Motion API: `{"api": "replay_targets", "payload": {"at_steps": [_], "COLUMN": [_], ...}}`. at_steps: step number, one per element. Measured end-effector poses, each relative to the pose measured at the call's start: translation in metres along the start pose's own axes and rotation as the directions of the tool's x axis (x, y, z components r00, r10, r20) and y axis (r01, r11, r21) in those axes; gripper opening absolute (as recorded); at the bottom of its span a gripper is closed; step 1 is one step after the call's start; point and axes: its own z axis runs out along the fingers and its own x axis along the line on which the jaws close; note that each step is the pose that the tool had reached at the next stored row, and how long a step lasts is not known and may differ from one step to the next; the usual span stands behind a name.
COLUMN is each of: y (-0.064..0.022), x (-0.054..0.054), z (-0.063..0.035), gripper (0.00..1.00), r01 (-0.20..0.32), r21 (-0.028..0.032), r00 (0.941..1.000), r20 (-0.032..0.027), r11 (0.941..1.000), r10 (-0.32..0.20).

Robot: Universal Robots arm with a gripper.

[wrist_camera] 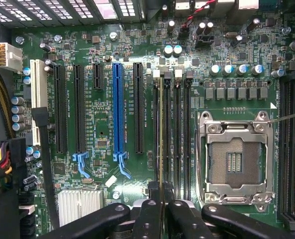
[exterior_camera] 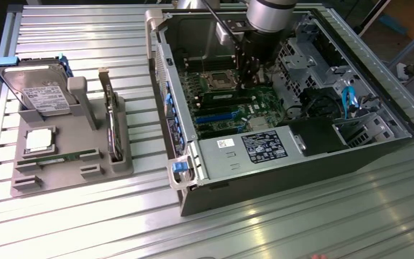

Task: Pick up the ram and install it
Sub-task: 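Insert the ram into the slot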

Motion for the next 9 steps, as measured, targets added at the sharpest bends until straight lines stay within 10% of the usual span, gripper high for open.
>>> {"api": "replay_targets", "payload": {"at_steps": [9], "y": [0.0085], "x": [0.0001], "z": [-0.0001], "gripper": [0.12], "r01": [0.003], "r21": [0.0406], "r00": [1.0000], "r20": [0.0008], "r11": [0.9992], "r10": [-0.003]}}
